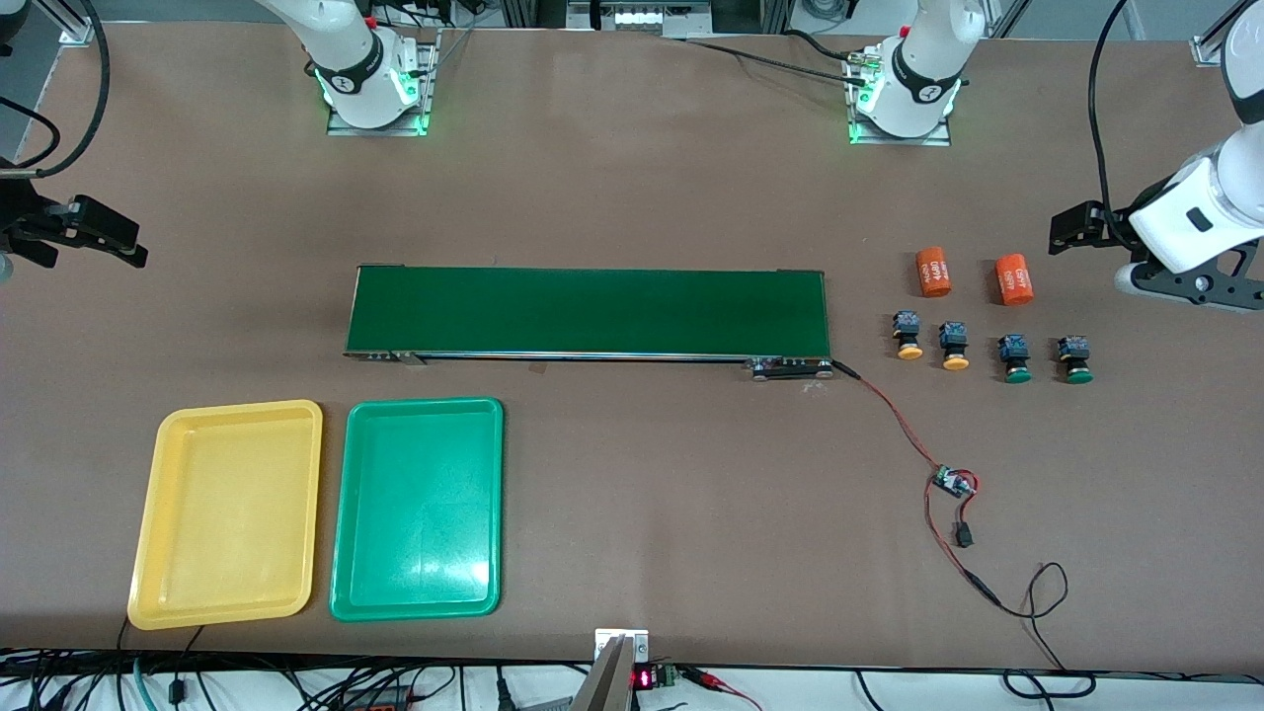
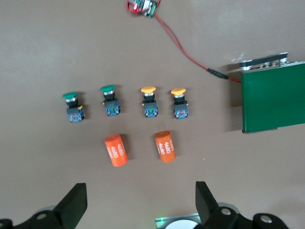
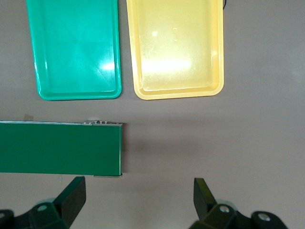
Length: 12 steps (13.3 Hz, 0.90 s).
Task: Sort buttons by color to trays
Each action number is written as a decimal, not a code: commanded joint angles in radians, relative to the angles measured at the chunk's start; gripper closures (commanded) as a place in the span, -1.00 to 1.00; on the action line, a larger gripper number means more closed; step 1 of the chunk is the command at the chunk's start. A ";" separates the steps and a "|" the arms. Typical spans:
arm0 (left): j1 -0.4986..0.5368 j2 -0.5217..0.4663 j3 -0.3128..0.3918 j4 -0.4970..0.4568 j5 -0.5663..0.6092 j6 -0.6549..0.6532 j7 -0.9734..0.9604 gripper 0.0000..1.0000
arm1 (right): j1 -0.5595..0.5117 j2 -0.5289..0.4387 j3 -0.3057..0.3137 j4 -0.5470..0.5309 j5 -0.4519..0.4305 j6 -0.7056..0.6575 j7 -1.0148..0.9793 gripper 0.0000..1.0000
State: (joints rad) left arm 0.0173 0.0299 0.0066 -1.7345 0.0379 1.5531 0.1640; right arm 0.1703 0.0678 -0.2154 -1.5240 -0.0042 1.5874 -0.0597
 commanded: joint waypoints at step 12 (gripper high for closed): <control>0.038 -0.171 -0.025 -0.718 0.020 0.672 -0.080 -1.00 | -0.002 -0.017 0.005 -0.013 0.001 0.006 0.004 -1.00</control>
State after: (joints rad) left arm 0.0457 -0.1004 -0.0021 -2.3407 0.0383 2.1165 0.1161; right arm 0.1704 0.0678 -0.2153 -1.5240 -0.0041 1.5885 -0.0597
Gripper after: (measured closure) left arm 0.000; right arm 0.000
